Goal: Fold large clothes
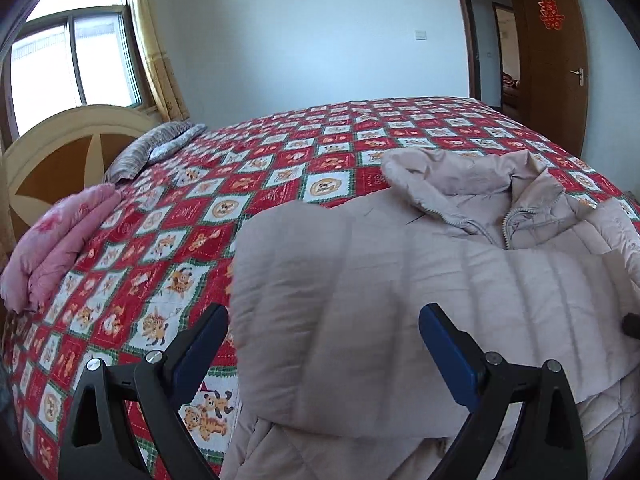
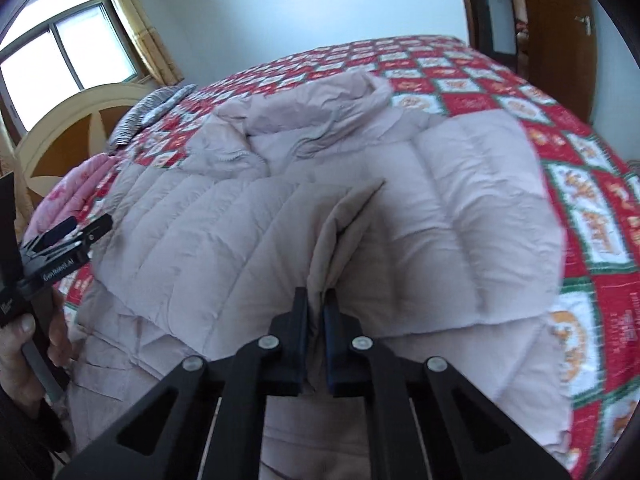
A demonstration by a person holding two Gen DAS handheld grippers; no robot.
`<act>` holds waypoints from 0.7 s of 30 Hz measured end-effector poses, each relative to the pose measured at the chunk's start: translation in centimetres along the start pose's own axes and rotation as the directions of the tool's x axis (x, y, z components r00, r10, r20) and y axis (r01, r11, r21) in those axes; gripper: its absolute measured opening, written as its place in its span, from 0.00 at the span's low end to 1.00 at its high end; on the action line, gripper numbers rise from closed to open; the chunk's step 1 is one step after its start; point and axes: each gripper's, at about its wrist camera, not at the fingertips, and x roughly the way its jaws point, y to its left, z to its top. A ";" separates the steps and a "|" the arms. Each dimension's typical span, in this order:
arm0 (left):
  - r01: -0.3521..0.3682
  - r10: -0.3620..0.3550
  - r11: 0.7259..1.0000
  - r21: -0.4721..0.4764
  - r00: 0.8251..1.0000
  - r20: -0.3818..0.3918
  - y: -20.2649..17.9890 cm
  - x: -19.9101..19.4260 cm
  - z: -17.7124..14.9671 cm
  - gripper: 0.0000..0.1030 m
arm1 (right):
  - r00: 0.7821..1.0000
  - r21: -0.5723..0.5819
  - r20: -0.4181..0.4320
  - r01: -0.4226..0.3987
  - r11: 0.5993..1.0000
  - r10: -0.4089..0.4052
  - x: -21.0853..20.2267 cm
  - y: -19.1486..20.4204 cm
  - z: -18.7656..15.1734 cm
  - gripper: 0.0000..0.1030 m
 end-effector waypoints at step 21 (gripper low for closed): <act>0.044 -0.046 0.999 -0.013 0.994 -0.098 -2.7 7.3 1.0 0.94 | 0.988 -0.084 0.039 0.151 0.985 -0.148 3.0 4.4 3.5 0.54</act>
